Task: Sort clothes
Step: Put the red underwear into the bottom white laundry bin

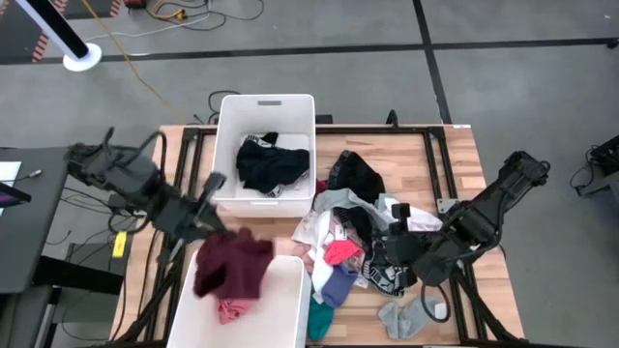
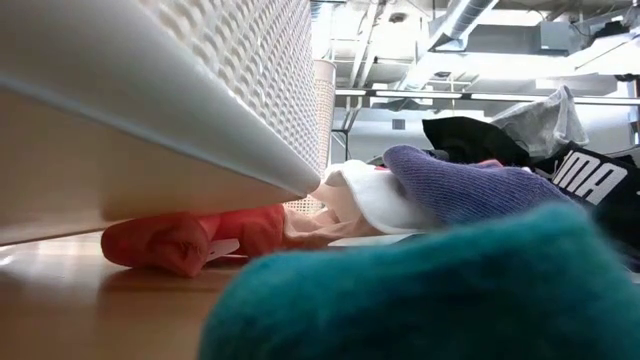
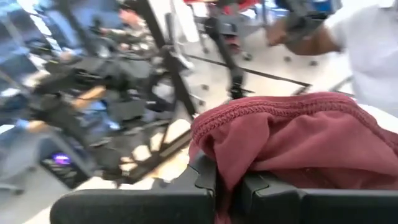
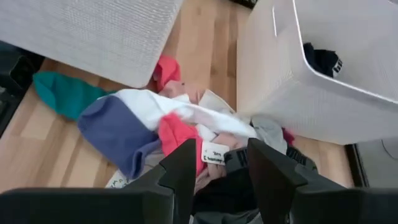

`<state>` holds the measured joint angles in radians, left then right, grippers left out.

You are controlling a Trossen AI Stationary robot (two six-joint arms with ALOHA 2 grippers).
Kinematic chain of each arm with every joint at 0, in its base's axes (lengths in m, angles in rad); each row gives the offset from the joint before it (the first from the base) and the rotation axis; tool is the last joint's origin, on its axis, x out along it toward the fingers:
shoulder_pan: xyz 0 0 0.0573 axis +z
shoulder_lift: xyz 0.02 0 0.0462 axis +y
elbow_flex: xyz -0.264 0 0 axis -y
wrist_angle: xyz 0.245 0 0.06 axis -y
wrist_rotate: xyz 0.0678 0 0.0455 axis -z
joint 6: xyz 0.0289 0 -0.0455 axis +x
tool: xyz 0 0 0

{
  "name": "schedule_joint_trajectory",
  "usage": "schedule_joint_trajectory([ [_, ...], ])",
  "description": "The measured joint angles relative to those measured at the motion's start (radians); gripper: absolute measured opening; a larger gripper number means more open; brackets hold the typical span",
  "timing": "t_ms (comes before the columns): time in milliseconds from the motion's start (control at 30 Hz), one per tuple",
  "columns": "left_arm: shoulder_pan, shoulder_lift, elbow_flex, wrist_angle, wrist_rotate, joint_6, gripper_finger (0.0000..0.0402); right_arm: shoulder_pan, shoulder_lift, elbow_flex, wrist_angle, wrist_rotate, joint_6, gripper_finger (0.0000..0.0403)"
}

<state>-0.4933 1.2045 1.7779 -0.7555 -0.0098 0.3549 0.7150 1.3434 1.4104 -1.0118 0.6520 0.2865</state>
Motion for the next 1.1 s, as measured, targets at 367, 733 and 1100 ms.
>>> schedule_joint_trajectory([
  [367, -0.129, 0.103, -0.001, -0.141, -0.010, -0.136, 0.0008, 0.006, -0.001, -0.078, 0.036, 0.002, 0.101, 0.0159],
  [733, -0.114, 0.288, -0.001, -0.337, -0.036, -0.194, 0.0009, 0.037, -0.001, -0.127, 0.075, 0.001, 0.136, 0.0159],
  [1100, -0.094, 0.429, 0.000, -0.491, -0.067, -0.251, 0.0009, 0.101, -0.001, -0.127, 0.079, 0.001, 0.191, 0.0159],
])
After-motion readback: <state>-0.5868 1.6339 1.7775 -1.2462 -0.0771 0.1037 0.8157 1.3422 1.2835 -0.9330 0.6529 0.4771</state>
